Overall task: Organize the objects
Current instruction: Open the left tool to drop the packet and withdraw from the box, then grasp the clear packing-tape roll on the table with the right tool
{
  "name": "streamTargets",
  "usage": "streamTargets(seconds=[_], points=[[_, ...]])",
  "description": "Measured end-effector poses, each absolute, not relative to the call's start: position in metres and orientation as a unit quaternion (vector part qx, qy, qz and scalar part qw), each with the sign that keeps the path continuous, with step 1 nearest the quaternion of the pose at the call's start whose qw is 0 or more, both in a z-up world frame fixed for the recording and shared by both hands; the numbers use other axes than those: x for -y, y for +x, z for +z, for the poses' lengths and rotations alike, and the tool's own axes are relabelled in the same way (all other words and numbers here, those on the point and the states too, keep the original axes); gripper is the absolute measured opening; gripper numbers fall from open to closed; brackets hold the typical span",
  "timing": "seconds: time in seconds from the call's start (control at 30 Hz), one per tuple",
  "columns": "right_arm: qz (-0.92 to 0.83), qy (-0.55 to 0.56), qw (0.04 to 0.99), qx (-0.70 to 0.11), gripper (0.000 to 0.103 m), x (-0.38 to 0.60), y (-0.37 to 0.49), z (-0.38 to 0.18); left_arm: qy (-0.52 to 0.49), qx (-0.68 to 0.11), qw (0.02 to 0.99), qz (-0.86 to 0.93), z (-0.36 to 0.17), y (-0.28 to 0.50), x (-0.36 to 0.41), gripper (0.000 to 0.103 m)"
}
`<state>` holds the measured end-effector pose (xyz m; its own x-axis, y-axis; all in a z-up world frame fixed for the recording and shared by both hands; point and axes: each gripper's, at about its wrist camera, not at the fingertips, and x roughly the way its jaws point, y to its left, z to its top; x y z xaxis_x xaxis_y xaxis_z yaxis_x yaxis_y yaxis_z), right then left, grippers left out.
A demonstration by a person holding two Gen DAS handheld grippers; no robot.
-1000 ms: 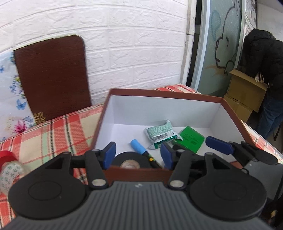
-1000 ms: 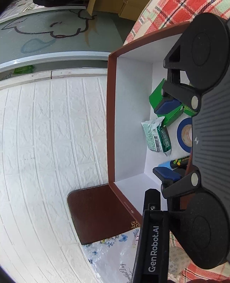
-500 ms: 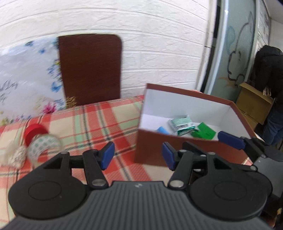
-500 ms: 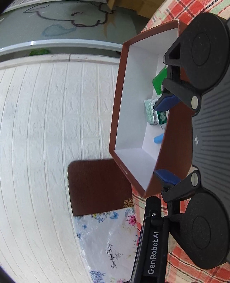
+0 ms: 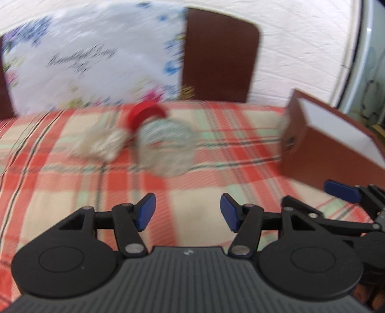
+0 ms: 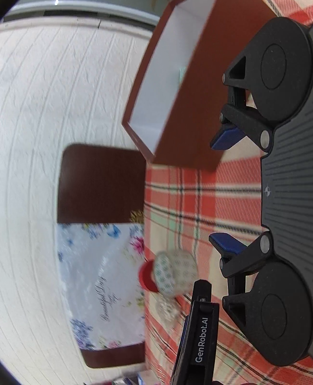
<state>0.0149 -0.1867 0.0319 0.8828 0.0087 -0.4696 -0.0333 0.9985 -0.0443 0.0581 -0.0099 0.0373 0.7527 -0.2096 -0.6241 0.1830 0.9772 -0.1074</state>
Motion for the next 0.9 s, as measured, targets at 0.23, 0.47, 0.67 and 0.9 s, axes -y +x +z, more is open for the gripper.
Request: streamTargets(seconds=[0.23,0.47,0.67,0.9], points=[[0.040,-0.039,0.956,-0.288,0.075,0.154,0.027,0.010,-0.021,-0.348,0.936,-0.039,0.009,0.059,-0.039,0.061],[0.049,-0.050,0.944,-0.323,0.076,0.135,0.035,-0.006,-0.005,-0.325,0.946,-0.001,-0.005,0.056,-0.069,0.072],[0.053,-0.043,0.945,-0.320,0.078,0.123,0.040,-0.007,-0.005,-0.316,0.948,0.028,-0.007,0.067,-0.093,0.076],[0.067,-0.047,0.948,-0.309,0.082,0.104,0.048,-0.009,-0.024,-0.305,0.951,0.040,-0.011,0.071,-0.111,0.084]])
